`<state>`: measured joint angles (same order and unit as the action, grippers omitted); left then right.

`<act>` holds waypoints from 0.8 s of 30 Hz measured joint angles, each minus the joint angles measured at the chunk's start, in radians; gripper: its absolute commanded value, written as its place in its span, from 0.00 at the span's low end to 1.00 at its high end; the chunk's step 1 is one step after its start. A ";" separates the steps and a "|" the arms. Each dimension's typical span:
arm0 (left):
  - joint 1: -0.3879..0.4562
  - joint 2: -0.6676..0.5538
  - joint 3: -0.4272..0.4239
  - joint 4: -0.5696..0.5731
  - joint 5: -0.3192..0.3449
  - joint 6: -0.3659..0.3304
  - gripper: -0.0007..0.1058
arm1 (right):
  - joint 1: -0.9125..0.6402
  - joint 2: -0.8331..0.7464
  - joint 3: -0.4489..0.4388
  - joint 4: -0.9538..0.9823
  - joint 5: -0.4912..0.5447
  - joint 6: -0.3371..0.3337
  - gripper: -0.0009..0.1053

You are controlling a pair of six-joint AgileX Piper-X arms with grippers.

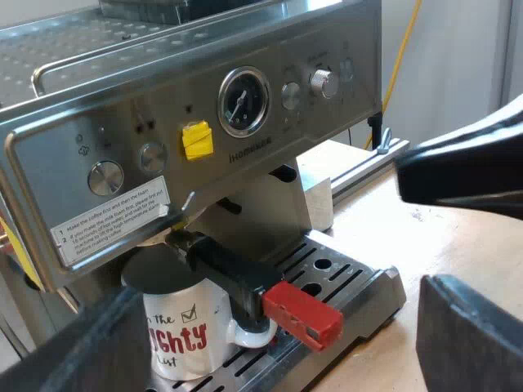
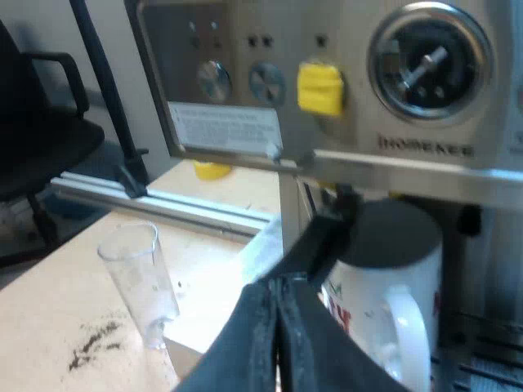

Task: Place mug into machine

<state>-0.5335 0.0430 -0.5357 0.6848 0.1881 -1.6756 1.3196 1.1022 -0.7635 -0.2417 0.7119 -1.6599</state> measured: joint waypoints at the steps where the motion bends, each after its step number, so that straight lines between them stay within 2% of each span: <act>1: 0.000 0.000 0.000 0.000 0.001 0.000 0.65 | 0.000 0.003 -0.003 0.000 0.001 0.000 0.01; 6: 0.000 0.000 0.000 0.000 0.029 0.000 0.65 | 0.000 0.113 -0.104 -0.002 0.018 0.000 0.01; 12: 0.000 0.000 0.000 0.000 0.029 0.000 0.65 | -0.002 0.204 -0.163 -0.002 0.085 0.000 0.01; 20: 0.000 0.000 -0.044 0.028 0.029 0.000 0.65 | -0.058 0.246 -0.179 -0.002 0.086 0.000 0.01; 24: 0.000 0.000 -0.083 0.089 0.029 0.000 0.65 | -0.068 0.270 -0.179 -0.046 0.092 0.000 0.01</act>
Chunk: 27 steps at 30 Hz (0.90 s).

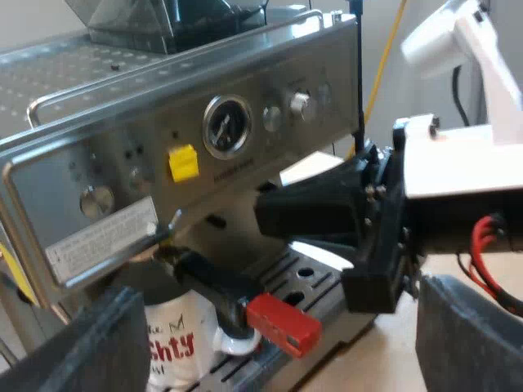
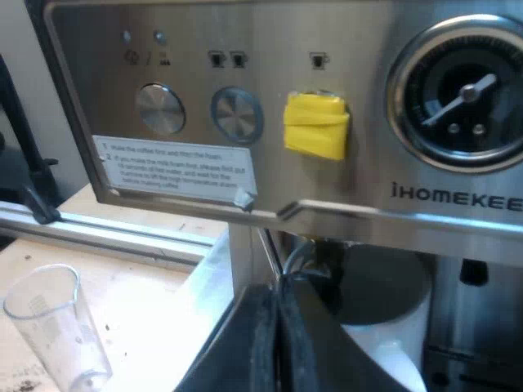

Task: Place mug into machine

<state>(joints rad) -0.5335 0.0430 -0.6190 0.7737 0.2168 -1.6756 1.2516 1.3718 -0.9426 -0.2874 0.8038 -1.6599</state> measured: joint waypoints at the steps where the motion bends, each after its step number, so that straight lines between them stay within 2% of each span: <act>1: 0.000 0.000 -0.004 0.010 0.000 0.000 0.65 | 0.000 0.005 -0.002 -0.010 0.003 -0.003 0.01; 14: 0.000 0.000 -0.010 0.042 0.019 -0.026 0.65 | 0.000 0.113 -0.120 -0.047 0.103 -0.098 0.01; 21: 0.000 0.000 -0.010 0.042 0.021 -0.026 0.65 | -0.003 0.137 -0.134 -0.079 0.136 -0.112 0.01; 23: 0.000 0.000 -0.010 0.042 0.032 -0.026 0.65 | -0.003 0.150 -0.141 -0.110 0.165 -0.148 0.01; 27: 0.000 0.000 -0.010 0.042 0.044 -0.026 0.65 | -0.006 0.167 -0.161 -0.123 0.201 -0.163 0.01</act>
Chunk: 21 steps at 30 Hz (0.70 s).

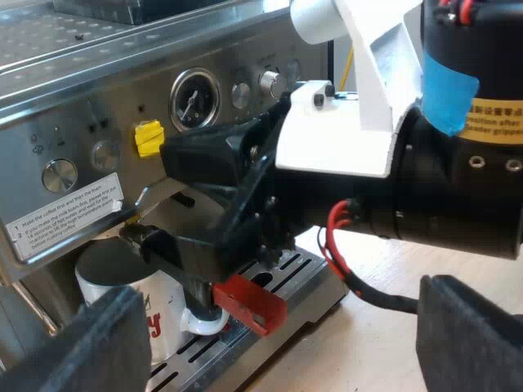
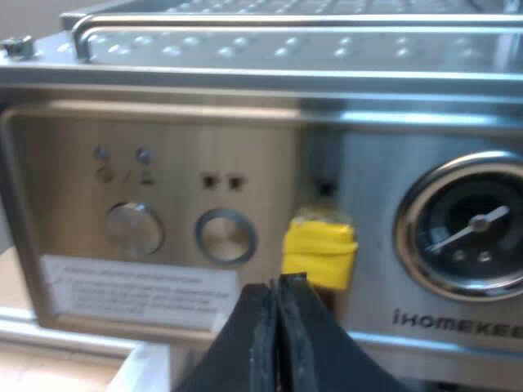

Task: Place mug into machine

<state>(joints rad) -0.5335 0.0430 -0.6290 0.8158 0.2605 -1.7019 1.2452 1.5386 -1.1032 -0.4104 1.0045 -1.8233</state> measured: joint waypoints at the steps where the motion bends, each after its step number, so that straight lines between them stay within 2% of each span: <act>1: 0.000 0.000 0.000 0.000 0.000 0.000 0.65 | -0.002 0.005 -0.007 -0.003 0.004 0.000 0.01; 6: 0.000 0.000 0.000 0.000 0.000 0.000 0.65 | -0.005 0.018 -0.016 -0.006 0.039 -0.020 0.01; 21: 0.000 0.000 0.000 0.000 0.003 0.000 0.65 | -0.017 0.018 -0.017 -0.014 0.028 -0.023 0.01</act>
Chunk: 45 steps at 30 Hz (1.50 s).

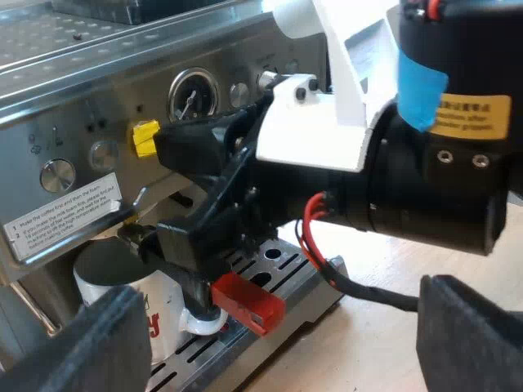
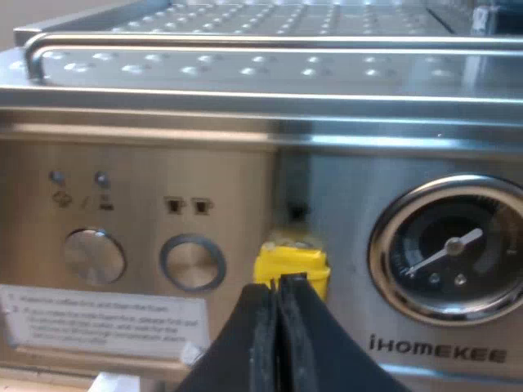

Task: Place mug into machine

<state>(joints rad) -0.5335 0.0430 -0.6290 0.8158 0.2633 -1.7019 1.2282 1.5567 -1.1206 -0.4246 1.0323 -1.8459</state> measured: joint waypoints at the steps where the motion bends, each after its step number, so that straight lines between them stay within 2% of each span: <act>1: 0.000 0.000 0.000 0.000 0.000 0.000 0.65 | -0.008 0.000 0.000 -0.004 0.000 0.000 0.01; 20: 0.000 0.000 0.000 0.000 0.000 0.000 0.65 | -0.037 0.026 -0.003 -0.004 -0.077 0.013 0.01; 45: 0.000 0.000 0.000 0.000 0.000 0.000 0.65 | -0.067 0.030 -0.003 -0.050 -0.055 -0.002 0.01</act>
<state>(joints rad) -0.5335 0.0430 -0.6290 0.8158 0.2632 -1.7019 1.1607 1.5866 -1.1231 -0.4748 0.9773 -1.8475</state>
